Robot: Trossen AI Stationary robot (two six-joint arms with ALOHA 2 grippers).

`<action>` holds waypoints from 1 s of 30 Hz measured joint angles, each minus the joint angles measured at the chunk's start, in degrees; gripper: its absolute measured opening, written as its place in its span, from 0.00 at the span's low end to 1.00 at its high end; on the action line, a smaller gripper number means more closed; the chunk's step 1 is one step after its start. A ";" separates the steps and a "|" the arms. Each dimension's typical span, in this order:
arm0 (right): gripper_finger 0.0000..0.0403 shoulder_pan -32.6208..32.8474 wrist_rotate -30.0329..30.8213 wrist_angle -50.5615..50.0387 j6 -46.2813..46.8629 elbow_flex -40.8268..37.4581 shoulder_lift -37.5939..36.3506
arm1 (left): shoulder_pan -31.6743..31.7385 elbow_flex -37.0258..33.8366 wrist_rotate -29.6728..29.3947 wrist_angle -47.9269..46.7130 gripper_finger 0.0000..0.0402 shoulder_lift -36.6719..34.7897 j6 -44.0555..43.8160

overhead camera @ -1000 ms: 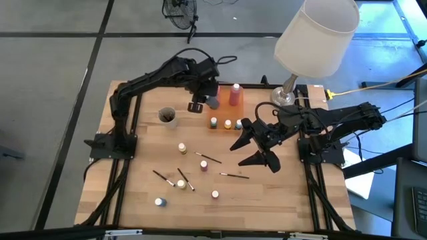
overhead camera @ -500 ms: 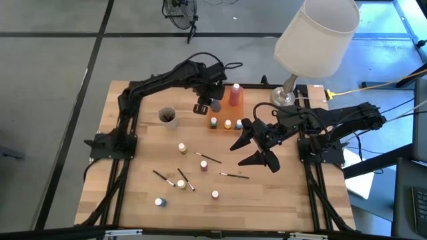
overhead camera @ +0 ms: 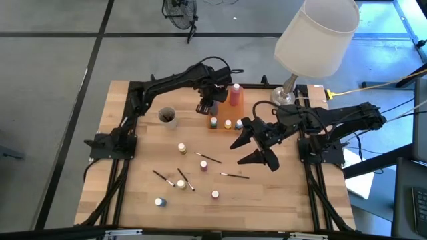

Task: Pick & Place Paint Supplies
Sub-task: Put the large black paint bottle into the orange bin

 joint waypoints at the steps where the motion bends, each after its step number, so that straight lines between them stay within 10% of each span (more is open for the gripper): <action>1: 0.72 0.00 -0.03 0.00 0.00 -0.01 0.00 | 0.24 0.00 0.50 -0.01 0.29 0.02 0.03; 30: 0.72 -1.36 -0.38 -0.11 1.27 0.00 -0.20 | 1.70 0.15 4.72 -0.19 0.29 1.28 2.18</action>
